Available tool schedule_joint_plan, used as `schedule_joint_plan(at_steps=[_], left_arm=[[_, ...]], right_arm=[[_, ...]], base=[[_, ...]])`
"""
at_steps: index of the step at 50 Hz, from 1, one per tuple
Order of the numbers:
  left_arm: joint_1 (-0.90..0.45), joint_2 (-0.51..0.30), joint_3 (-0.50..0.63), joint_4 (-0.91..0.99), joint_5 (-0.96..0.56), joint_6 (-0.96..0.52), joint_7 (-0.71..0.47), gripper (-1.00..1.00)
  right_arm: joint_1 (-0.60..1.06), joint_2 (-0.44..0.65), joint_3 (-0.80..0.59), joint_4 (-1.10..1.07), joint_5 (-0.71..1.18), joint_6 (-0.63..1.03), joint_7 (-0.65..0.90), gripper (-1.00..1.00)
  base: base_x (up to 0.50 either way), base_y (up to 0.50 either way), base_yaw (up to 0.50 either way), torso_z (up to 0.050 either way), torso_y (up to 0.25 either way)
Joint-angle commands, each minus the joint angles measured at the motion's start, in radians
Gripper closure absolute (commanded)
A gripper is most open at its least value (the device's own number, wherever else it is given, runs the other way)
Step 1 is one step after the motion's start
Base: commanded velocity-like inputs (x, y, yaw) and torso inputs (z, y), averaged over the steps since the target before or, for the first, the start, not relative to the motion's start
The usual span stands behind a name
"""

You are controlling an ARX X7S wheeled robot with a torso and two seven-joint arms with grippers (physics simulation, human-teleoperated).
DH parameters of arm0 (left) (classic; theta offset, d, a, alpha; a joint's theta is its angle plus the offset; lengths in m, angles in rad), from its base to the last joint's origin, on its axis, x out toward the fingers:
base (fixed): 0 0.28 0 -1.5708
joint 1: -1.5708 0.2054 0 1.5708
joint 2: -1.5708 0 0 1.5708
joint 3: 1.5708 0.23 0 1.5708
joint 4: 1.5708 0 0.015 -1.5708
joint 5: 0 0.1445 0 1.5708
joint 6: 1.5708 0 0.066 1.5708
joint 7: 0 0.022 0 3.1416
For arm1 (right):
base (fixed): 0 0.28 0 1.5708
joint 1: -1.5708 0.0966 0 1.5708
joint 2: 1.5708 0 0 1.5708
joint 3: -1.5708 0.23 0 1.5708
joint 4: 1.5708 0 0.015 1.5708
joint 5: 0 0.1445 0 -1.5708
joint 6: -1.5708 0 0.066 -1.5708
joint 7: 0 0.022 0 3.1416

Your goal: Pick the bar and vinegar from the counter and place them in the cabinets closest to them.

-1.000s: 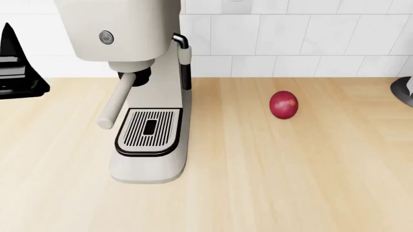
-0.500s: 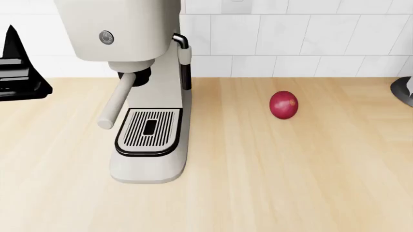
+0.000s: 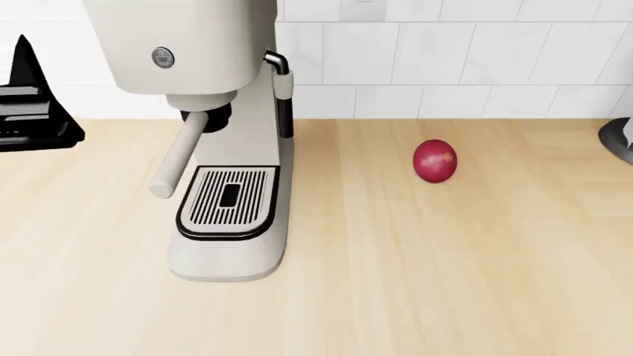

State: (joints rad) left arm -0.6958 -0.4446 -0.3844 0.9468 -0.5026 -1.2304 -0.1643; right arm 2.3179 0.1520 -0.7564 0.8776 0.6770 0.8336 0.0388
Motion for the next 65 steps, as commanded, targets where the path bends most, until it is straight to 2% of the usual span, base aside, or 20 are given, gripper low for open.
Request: schedule_joint_plan(at_steps=[1, 8, 12, 16, 23, 25, 30, 34, 37, 40, 43, 46, 49, 51, 54, 58, 61, 65], left_arm=[[0.000, -0.003, 0.015, -0.005, -0.002, 0.008, -0.010, -1.00], [-0.009, -0.005, 0.029, -0.005, -0.008, 0.002, -0.017, -1.00], [-0.019, -0.011, 0.022, -0.003, -0.017, -0.009, -0.017, -1.00], [-0.041, -0.014, 0.024, 0.004, -0.030, -0.032, -0.022, -1.00], [-0.056, -0.014, 0.031, 0.011, -0.039, -0.048, -0.034, -1.00], [-0.058, -0.015, 0.028, 0.014, -0.044, -0.054, -0.035, -1.00], [-0.068, -0.016, 0.020, 0.022, -0.055, -0.067, -0.041, -1.00], [-0.066, -0.016, 0.024, 0.020, -0.055, -0.064, -0.047, -1.00], [-0.067, -0.014, 0.022, 0.025, -0.061, -0.068, -0.051, -1.00], [-0.044, -0.010, 0.021, 0.030, -0.061, -0.054, -0.051, -1.00], [-0.028, -0.007, 0.020, 0.033, -0.064, -0.045, -0.050, -1.00], [0.000, 0.001, 0.021, 0.043, -0.063, -0.027, -0.052, -1.00], [0.037, 0.012, 0.030, 0.041, -0.051, 0.006, -0.057, -1.00], [0.057, 0.015, 0.049, 0.036, -0.040, 0.028, -0.061, -1.00], [0.071, 0.026, 0.067, 0.025, -0.026, 0.055, -0.071, -1.00], [0.127, 0.035, 0.123, 0.003, 0.019, 0.134, -0.080, -1.00], [0.168, 0.047, 0.138, -0.005, 0.044, 0.185, -0.088, -1.00], [0.247, 0.066, 0.141, 0.009, 0.068, 0.268, -0.085, -1.00]], right_arm=[[-0.058, 0.062, 0.054, -0.268, 0.035, 0.025, 0.102, -1.00], [-0.129, 0.139, 0.132, -0.667, 0.163, 0.222, 0.285, -1.00], [-0.220, 0.175, 0.220, -0.951, 0.293, 0.347, 0.450, -1.00], [-0.309, 0.184, 0.299, -1.143, 0.402, 0.438, 0.614, -1.00], [-0.417, 0.178, 0.407, -1.335, 0.656, 0.592, 0.856, -1.00], [-0.436, 0.174, 0.440, -1.369, 0.776, 0.628, 0.967, -1.00], [-0.484, 0.187, 0.455, -1.440, 1.010, 0.606, 1.206, -1.00], [-0.506, 0.220, 0.408, -1.495, 1.216, 0.502, 1.437, -1.00], [-0.534, 0.229, 0.394, -1.548, 1.276, 0.449, 1.493, -1.00], [-0.671, 0.249, 0.424, -1.646, 1.213, 0.436, 1.489, -1.00], [-0.854, 0.267, 0.495, -1.728, 1.091, 0.437, 1.407, -1.00], [-1.048, 0.276, 0.536, -1.796, 0.964, 0.446, 1.271, -1.00], [-1.260, 0.287, 0.579, -1.860, 0.739, 0.402, 1.086, -1.00], [-1.403, 0.297, 0.587, -1.883, 0.562, 0.315, 0.956, -1.00], [-1.562, 0.333, 0.525, -1.866, 0.327, 0.190, 0.805, -1.00], [-1.733, 0.383, 0.456, -1.812, 0.100, 0.020, 0.702, -1.00], [-1.841, 0.395, 0.455, -1.758, -0.009, -0.127, 0.656, -1.00], [-1.901, 0.405, 0.424, -1.689, -0.112, -0.234, 0.613, -1.00]], base=[[0.00, 0.00, 0.00, 0.000, 0.000], [0.00, 0.00, 0.00, 0.000, 0.000], [0.00, 0.00, 0.00, 0.000, 0.000], [0.00, 0.00, 0.00, 0.000, 0.000], [0.00, 0.00, 0.00, 0.000, 0.000], [0.00, 0.00, 0.00, 0.000, 0.000], [0.00, 0.00, 0.00, 0.000, 0.000], [0.00, 0.00, 0.00, 0.000, 0.000], [0.00, 0.00, 0.00, 0.000, 0.000], [0.00, 0.00, 0.00, 0.000, 0.000], [0.00, 0.00, 0.00, 0.000, 0.000], [0.00, 0.00, 0.00, 0.000, 0.000], [0.00, 0.00, 0.00, 0.000, 0.000], [0.00, 0.00, 0.00, 0.000, 0.000], [0.00, 0.00, 0.00, 0.000, 0.000], [0.00, 0.00, 0.00, 0.000, 0.000], [0.00, 0.00, 0.00, 0.000, -0.003], [0.00, 0.00, 0.00, 0.000, -0.011]])
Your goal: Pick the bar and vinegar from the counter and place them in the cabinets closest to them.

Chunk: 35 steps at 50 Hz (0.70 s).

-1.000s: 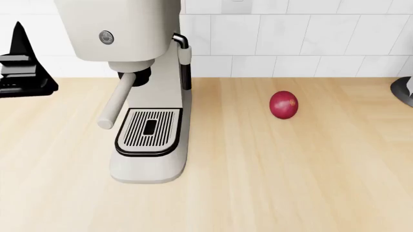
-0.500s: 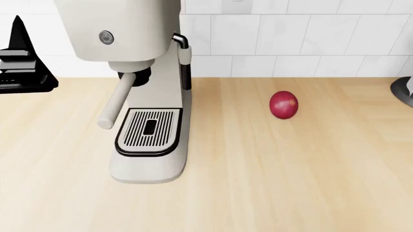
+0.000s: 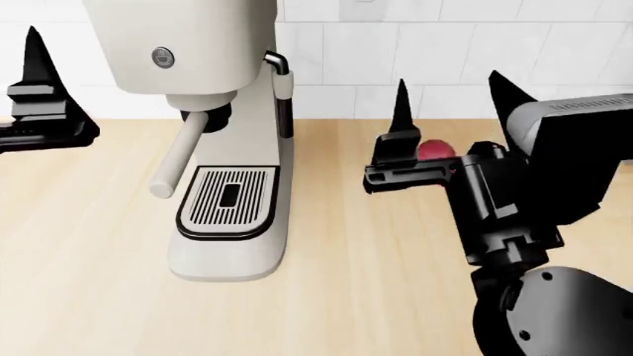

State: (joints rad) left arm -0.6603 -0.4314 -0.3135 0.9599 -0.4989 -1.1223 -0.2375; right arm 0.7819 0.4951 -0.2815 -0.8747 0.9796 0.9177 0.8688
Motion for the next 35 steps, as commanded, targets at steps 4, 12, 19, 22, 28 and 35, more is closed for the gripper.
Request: schedule_joint_plan(at_steps=[4, 12, 19, 22, 28, 35], left_arm=[[0.271, 0.069, 0.072, 0.004, 0.082, 0.218, -0.017, -1.00], [0.385, 0.100, 0.095, 0.013, 0.118, 0.325, -0.021, -1.00], [0.473, 0.127, 0.155, -0.026, 0.160, 0.446, -0.008, -1.00], [0.484, 0.134, 0.178, -0.050, 0.173, 0.482, -0.001, -1.00], [0.486, 0.151, 0.205, -0.083, 0.175, 0.515, 0.001, -1.00], [0.489, 0.153, 0.243, -0.105, 0.193, 0.539, 0.002, -1.00]], right_arm=[[-0.390, 0.045, -0.083, 0.128, -0.459, -0.398, -0.260, -1.00], [-0.455, -0.004, -0.092, 0.224, -0.465, -0.523, -0.303, -1.00], [-0.470, -0.016, -0.078, 0.256, -0.458, -0.568, -0.316, -1.00], [-0.465, -0.021, -0.083, 0.266, -0.462, -0.567, -0.316, -1.00], [-0.461, -0.023, -0.092, 0.268, -0.474, -0.564, -0.310, -1.00], [-0.474, -0.021, -0.101, 0.261, -0.515, -0.594, -0.304, -1.00]], base=[[0.00, 0.00, 0.00, 0.000, -0.016], [-0.19, 0.07, 0.00, 0.000, -0.020], [-0.34, 0.17, 0.00, 0.000, -0.013], [-0.34, 0.17, 0.00, 0.000, -0.003], [-0.35, 0.17, 0.00, 0.000, 0.000], [-0.31, 0.26, 0.00, 0.000, 0.000]])
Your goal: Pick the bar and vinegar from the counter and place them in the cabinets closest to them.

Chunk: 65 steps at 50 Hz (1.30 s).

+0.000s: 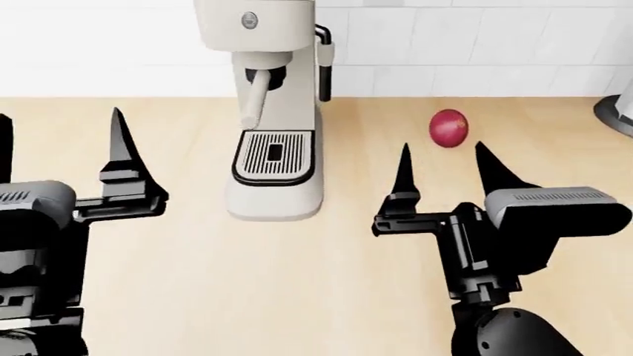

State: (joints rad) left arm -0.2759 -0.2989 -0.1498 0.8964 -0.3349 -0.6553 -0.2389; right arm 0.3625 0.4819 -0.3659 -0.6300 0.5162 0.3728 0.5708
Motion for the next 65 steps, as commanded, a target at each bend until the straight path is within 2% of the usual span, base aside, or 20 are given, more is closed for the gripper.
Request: schedule_joint_plan(at_steps=[1, 25, 65], left_arm=[[0.105, 0.020, 0.082, -0.043, 0.030, 0.073, 0.003, -1.00], [0.114, 0.017, 0.141, -0.076, 0.050, 0.114, -0.002, -1.00], [0.107, -0.010, 0.149, -0.062, 0.027, 0.094, -0.029, -1.00]], right_arm=[[-0.054, -0.007, -0.019, 0.014, -0.058, -0.051, -0.006, -1.00], [-0.058, 0.011, -0.055, 0.006, -0.118, -0.078, -0.019, -1.00], [-0.043, 0.002, -0.054, 0.001, -0.096, -0.054, -0.001, -1.00]], base=[[-0.16, 0.37, 0.00, 0.000, 0.000], [0.08, 0.43, 0.00, 0.000, 0.000], [0.03, 0.50, 0.00, 0.000, 0.000]])
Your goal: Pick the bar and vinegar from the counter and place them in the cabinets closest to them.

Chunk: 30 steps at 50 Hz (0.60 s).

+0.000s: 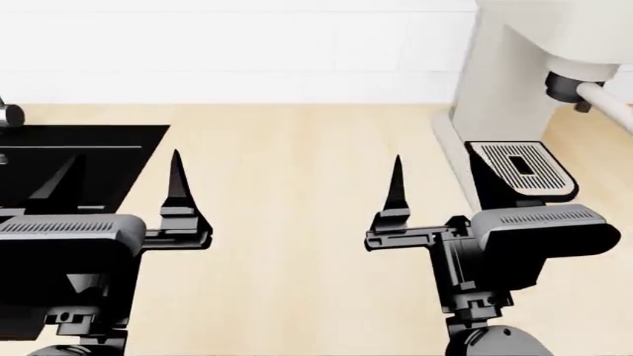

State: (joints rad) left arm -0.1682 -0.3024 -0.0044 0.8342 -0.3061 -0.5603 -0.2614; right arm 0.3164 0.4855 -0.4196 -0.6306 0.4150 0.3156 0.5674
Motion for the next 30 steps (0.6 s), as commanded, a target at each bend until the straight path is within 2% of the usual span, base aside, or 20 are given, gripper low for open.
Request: schedule_joint_plan(at_steps=[1, 15, 30], left_arm=[[0.000, -0.008, 0.004, 0.000, -0.002, 0.001, -0.007, -1.00], [-0.008, -0.025, 0.005, 0.022, -0.007, -0.016, -0.016, -1.00], [-0.227, -0.113, -0.055, 0.196, -0.114, -0.282, -0.064, -1.00]], right_arm=[[0.004, 0.000, -0.002, -0.001, 0.003, 0.007, 0.004, -1.00], [0.023, 0.011, -0.009, -0.031, 0.008, 0.035, 0.005, -1.00], [0.243, 0.076, 0.036, -0.277, 0.147, 0.393, 0.086, -1.00]], base=[[0.00, 0.50, 0.00, 0.000, 0.000], [-0.01, 0.50, 0.00, 0.000, 0.000], [-0.01, 0.50, 0.00, 0.000, 0.000]])
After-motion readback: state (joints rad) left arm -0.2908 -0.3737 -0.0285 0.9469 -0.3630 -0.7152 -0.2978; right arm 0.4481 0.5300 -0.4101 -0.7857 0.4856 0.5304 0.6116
